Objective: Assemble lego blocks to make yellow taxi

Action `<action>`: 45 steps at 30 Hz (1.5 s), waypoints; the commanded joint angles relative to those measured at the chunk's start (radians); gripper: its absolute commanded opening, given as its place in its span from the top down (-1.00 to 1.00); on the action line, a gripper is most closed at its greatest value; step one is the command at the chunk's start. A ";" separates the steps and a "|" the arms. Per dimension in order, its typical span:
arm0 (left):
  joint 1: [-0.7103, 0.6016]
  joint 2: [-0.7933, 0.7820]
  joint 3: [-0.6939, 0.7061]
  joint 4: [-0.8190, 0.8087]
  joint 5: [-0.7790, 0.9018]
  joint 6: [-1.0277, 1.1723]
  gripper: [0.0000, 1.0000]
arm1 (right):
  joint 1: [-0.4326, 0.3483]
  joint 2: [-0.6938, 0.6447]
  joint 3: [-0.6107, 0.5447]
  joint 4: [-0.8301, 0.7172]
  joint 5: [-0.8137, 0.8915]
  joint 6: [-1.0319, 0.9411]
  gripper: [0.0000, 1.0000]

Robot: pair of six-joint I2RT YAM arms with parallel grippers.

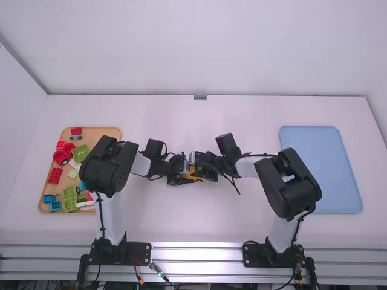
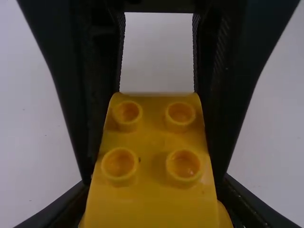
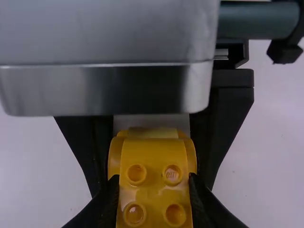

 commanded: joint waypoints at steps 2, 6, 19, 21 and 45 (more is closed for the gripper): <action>-0.020 0.004 0.015 0.000 -0.005 -0.007 0.15 | 0.002 0.060 -0.027 0.000 0.011 0.014 0.85; -0.021 0.004 0.013 -0.001 -0.005 -0.006 0.17 | -0.033 0.060 -0.027 0.019 -0.058 0.014 0.62; -0.019 0.004 0.013 0.000 -0.005 -0.006 0.18 | -0.034 0.060 -0.027 0.029 -0.068 0.003 0.16; -0.023 0.004 0.013 0.000 -0.005 -0.006 0.18 | -0.034 0.060 -0.027 0.029 -0.068 0.003 0.14; -0.026 0.004 0.013 -0.001 -0.005 -0.014 -0.84 | -0.089 -0.039 -0.029 0.089 -0.178 0.051 -0.50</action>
